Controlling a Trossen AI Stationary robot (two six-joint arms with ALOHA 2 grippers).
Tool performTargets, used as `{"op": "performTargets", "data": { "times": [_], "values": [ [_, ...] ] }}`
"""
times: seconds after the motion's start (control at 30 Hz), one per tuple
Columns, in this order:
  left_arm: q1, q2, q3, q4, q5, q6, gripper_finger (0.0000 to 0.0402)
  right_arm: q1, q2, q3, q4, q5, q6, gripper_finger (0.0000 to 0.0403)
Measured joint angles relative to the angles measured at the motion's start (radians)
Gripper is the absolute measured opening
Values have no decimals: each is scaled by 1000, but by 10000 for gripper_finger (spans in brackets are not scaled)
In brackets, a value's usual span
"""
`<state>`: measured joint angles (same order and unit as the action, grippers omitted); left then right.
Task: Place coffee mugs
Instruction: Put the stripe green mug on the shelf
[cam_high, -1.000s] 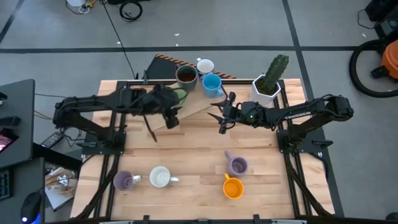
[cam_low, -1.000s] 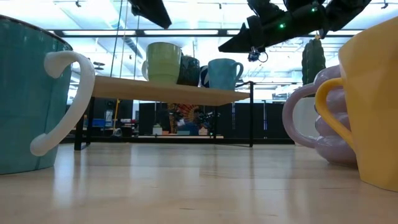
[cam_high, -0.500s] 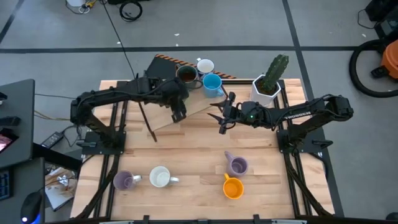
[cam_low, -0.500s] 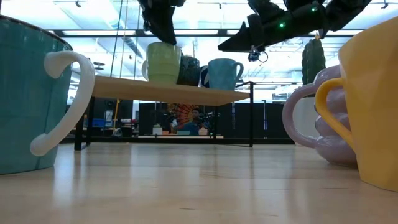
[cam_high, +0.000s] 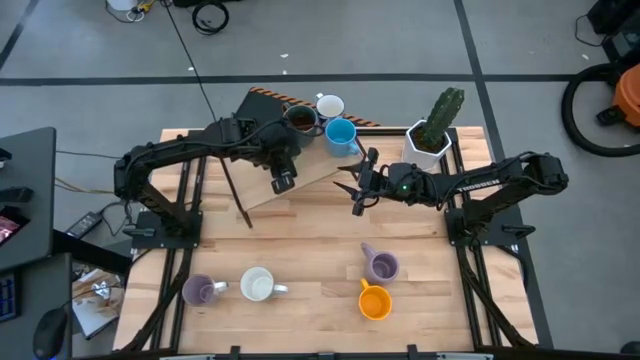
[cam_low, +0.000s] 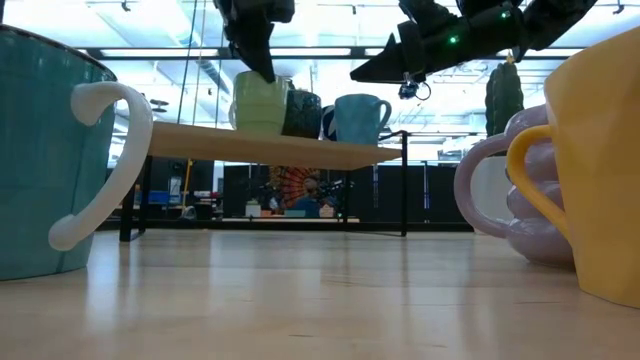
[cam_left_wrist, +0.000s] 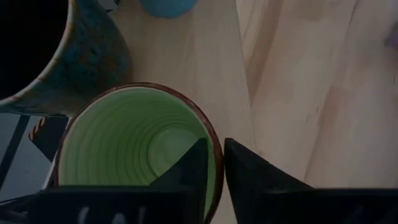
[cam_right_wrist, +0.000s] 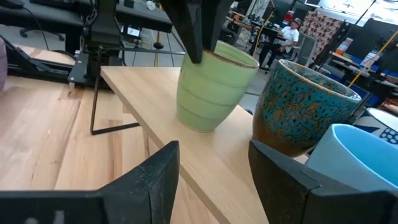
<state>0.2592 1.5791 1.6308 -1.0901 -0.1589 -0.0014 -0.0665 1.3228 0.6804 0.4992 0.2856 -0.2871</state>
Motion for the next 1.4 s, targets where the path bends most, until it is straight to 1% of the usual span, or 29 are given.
{"op": "performTargets", "data": {
  "times": [0.13, 0.23, 0.47, 0.67, 0.73, 0.83, 1.0, 1.13, 1.4],
  "values": [
    [0, 0, 0, -5, 2, 5, 36, 0, 0, 0, 0, 0, 0, 199],
    [0, 0, 0, -12, 1, -1, 29, 0, 0, 0, 0, 0, 4, 199],
    [0, -2, 0, -21, 1, -6, 26, 0, 0, 0, 0, 0, 5, 199],
    [4, -10, 1, -71, -2, 31, 25, 0, 0, 0, -1, 0, 5, 199],
    [13, -18, 1, -89, 11, 45, 24, 0, 0, 0, -1, 0, 5, 199],
    [35, -33, 0, -102, 40, 71, 24, 0, 0, 0, -1, 0, 6, 199],
    [79, -56, -1, -119, 57, 144, 24, 0, 0, 0, 0, 0, 8, 199],
    [109, -55, -1, -117, 65, 215, 23, 0, 0, 0, 1, 0, 20, 199],
    [184, -55, -1, -123, 130, 349, 23, 0, 0, 0, 1, 0, 23, 199]
  ]
}}
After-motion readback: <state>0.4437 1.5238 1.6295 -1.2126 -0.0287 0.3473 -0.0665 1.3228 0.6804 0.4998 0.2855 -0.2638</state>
